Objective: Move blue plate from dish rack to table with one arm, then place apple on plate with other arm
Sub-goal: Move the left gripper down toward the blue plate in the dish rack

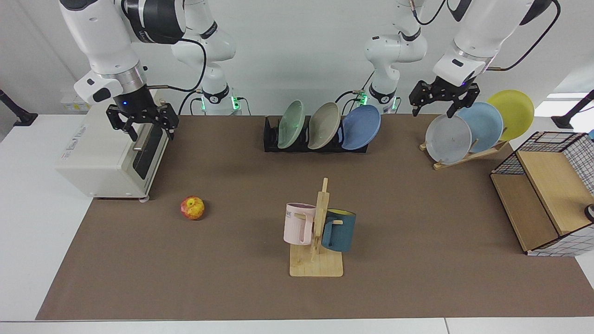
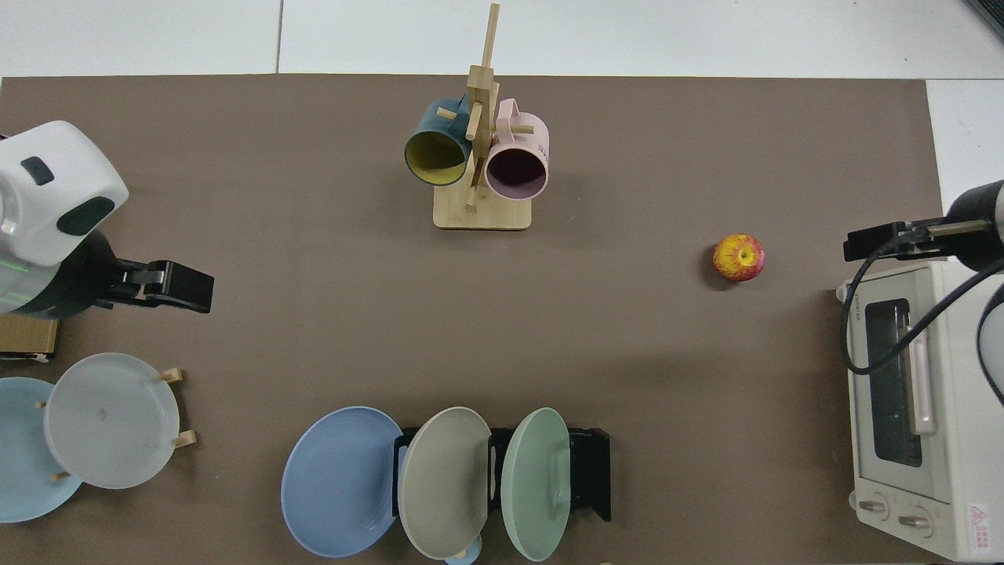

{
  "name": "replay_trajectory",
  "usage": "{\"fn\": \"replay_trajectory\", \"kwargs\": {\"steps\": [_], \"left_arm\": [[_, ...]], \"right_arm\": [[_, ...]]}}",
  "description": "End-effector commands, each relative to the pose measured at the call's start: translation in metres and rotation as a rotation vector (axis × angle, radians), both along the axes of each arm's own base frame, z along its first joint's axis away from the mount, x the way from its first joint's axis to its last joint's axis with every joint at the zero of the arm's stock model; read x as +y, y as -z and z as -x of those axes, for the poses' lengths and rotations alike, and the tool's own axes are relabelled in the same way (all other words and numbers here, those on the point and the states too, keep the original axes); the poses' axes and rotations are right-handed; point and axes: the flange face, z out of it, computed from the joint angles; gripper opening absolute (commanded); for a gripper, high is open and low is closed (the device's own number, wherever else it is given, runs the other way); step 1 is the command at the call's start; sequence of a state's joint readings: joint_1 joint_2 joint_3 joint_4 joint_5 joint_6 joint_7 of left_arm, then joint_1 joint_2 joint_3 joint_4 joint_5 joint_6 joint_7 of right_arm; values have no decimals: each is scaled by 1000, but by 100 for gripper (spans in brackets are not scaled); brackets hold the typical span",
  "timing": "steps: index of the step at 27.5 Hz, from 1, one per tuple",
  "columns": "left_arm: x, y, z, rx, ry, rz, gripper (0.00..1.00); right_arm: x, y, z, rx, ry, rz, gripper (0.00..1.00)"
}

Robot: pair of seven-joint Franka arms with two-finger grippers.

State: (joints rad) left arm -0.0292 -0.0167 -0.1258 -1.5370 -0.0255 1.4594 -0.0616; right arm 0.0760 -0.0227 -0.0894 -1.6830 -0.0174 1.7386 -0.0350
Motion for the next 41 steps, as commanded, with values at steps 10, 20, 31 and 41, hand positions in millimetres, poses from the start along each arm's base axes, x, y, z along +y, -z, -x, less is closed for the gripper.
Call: {"fn": "replay_trajectory", "kwargs": {"steps": [10, 20, 31, 41], "left_arm": [[3, -4, 6, -5, -3, 5, 100], [3, -5, 6, -9, -7, 7, 100], [7, -7, 9, -8, -15, 6, 100], [4, -9, 10, -11, -9, 6, 100]], "right_arm": [[0, 0, 1, -16, 20, -1, 100], [0, 0, 1, -16, 21, -1, 100], [0, 0, 1, -14, 20, -1, 100], [0, 0, 1, -16, 21, -1, 100]]}}
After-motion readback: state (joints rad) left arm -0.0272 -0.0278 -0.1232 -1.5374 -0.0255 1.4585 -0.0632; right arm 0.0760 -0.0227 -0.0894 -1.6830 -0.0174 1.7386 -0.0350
